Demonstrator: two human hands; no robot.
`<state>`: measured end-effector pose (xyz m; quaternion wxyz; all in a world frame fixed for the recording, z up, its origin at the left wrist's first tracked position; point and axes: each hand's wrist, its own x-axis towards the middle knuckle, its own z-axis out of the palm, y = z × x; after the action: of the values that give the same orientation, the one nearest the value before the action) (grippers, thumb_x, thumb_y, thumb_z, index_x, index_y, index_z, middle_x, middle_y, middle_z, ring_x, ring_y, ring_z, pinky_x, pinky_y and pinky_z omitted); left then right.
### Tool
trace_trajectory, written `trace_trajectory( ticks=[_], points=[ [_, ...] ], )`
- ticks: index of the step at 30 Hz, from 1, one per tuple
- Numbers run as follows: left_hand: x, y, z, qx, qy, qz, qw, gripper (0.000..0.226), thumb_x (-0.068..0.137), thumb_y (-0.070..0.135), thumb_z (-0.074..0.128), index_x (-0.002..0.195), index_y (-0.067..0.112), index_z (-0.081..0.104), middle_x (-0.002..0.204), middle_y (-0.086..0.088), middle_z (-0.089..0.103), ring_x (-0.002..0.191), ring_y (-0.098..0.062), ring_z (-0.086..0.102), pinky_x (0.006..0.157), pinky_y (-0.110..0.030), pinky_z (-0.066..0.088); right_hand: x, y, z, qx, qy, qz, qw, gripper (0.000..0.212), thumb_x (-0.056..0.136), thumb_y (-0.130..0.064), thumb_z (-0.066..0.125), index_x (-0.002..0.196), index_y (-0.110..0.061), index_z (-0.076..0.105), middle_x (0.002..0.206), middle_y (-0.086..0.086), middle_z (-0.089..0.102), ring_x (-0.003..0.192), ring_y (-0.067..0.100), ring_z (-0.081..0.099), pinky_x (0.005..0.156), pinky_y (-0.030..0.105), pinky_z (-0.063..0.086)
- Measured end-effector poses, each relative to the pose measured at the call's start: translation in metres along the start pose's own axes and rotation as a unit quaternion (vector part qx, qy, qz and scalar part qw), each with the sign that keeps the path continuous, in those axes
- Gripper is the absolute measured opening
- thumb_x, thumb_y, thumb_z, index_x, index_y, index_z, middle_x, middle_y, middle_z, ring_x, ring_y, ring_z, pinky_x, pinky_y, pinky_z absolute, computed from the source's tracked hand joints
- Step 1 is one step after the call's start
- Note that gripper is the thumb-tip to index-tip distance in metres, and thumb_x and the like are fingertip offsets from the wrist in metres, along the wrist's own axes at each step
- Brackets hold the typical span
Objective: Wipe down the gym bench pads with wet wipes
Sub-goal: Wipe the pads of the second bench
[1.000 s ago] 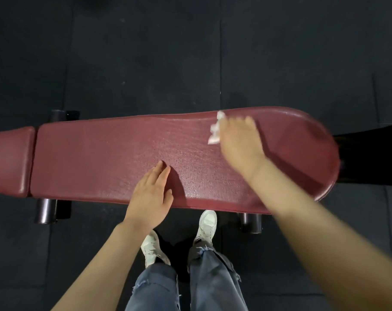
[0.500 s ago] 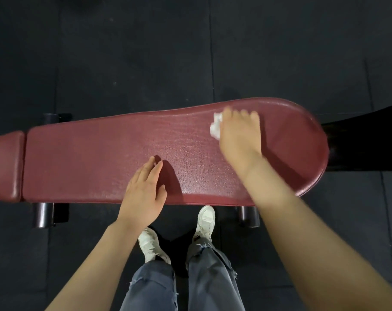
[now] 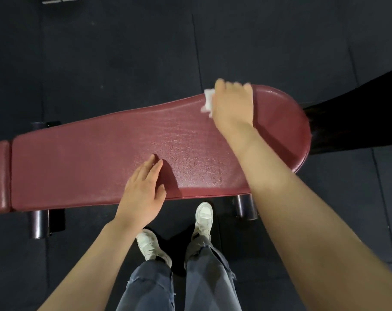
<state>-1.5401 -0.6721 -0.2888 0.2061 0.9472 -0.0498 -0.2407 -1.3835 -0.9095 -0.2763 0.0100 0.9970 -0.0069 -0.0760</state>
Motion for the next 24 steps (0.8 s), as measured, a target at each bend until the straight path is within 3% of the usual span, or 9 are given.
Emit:
trace_trajectory(
  ticks=[1,3,6,8,10,13,18,21,24],
  points=[
    [0.0,0.001,0.0,0.004,0.001,0.003,1.0,0.064,0.097,0.018,0.055,0.155,0.017,0.029,0.164,0.0,0.017,0.15,-0.023,0.019,0.122,-0.042,0.02,0.015,0.001,-0.004,0.015,0.001,0.025,1.0,0.054,0.069,-0.035,0.082,0.111,-0.014,0.055,0.099,0.004,0.067,0.094,0.027,0.061,0.085,0.038,0.036],
    [0.0,0.002,-0.002,0.008,0.004,0.003,1.0,0.064,0.096,0.017,0.055,0.155,0.017,0.029,0.164,0.0,0.018,0.15,-0.023,0.019,0.122,-0.043,0.02,0.005,0.001,-0.007,0.044,0.008,0.037,0.998,0.043,0.076,-0.025,0.074,0.112,-0.013,0.055,0.101,0.004,0.067,0.096,0.027,0.06,0.087,0.038,0.035],
    [0.0,0.003,-0.005,0.005,-0.002,0.0,1.0,0.064,0.096,0.017,0.055,0.155,0.017,0.029,0.164,-0.001,0.018,0.15,-0.024,0.019,0.122,-0.043,0.02,-0.09,0.018,0.005,0.077,0.057,0.05,0.994,0.018,0.081,-0.006,0.06,0.097,-0.012,0.059,0.088,0.005,0.067,0.084,0.029,0.059,0.078,0.04,0.035],
    [0.001,0.003,-0.005,0.008,-0.008,0.004,1.0,0.064,0.097,0.017,0.055,0.155,0.016,0.029,0.164,-0.001,0.017,0.15,-0.024,0.019,0.122,-0.043,0.02,-0.166,0.038,0.009,0.117,0.078,0.076,0.987,0.01,0.086,-0.006,0.06,0.082,-0.015,0.055,0.072,0.001,0.058,0.069,0.028,0.053,0.07,0.039,0.033],
    [0.002,0.003,-0.003,0.008,-0.007,0.006,1.0,0.064,0.096,0.017,0.055,0.155,0.016,0.029,0.164,-0.001,0.016,0.15,-0.024,0.019,0.122,-0.042,0.02,-0.196,0.052,0.01,0.124,0.095,0.087,0.984,0.017,0.093,-0.014,0.05,0.077,-0.017,0.05,0.066,-0.003,0.052,0.063,0.026,0.048,0.067,0.039,0.03],
    [0.003,0.003,-0.002,0.007,-0.002,0.008,1.0,0.064,0.095,0.015,0.057,0.154,0.016,0.031,0.164,-0.001,0.019,0.149,-0.024,0.021,0.121,-0.042,0.02,-0.128,0.053,0.01,0.052,0.108,0.035,0.992,0.008,0.086,-0.019,0.054,0.084,-0.012,0.057,0.075,0.005,0.061,0.071,0.03,0.054,0.07,0.039,0.033],
    [0.001,0.003,0.001,0.006,0.01,0.007,1.0,0.065,0.094,0.013,0.059,0.153,0.015,0.033,0.163,-0.001,0.022,0.149,-0.024,0.024,0.121,-0.043,0.022,0.022,0.045,-0.013,0.028,0.057,0.047,0.997,0.033,0.077,-0.018,0.071,0.105,-0.01,0.056,0.096,0.009,0.067,0.093,0.032,0.059,0.087,0.041,0.036],
    [0.002,0.003,0.001,0.01,0.006,0.004,1.0,0.064,0.094,0.013,0.059,0.153,0.015,0.033,0.163,-0.002,0.022,0.148,-0.026,0.024,0.12,-0.044,0.022,-0.016,0.051,-0.012,0.032,0.07,0.068,0.995,0.025,0.079,-0.01,0.064,0.103,-0.01,0.057,0.094,0.008,0.067,0.091,0.031,0.06,0.084,0.041,0.037],
    [0.002,0.006,0.0,0.006,0.007,-0.007,1.0,0.064,0.094,0.014,0.058,0.153,0.015,0.033,0.163,-0.002,0.021,0.148,-0.027,0.024,0.12,-0.044,0.022,-0.126,0.063,0.0,0.071,0.133,0.094,0.984,0.008,0.086,-0.007,0.062,0.082,-0.011,0.056,0.072,0.005,0.059,0.068,0.03,0.056,0.069,0.04,0.039]
  ],
)
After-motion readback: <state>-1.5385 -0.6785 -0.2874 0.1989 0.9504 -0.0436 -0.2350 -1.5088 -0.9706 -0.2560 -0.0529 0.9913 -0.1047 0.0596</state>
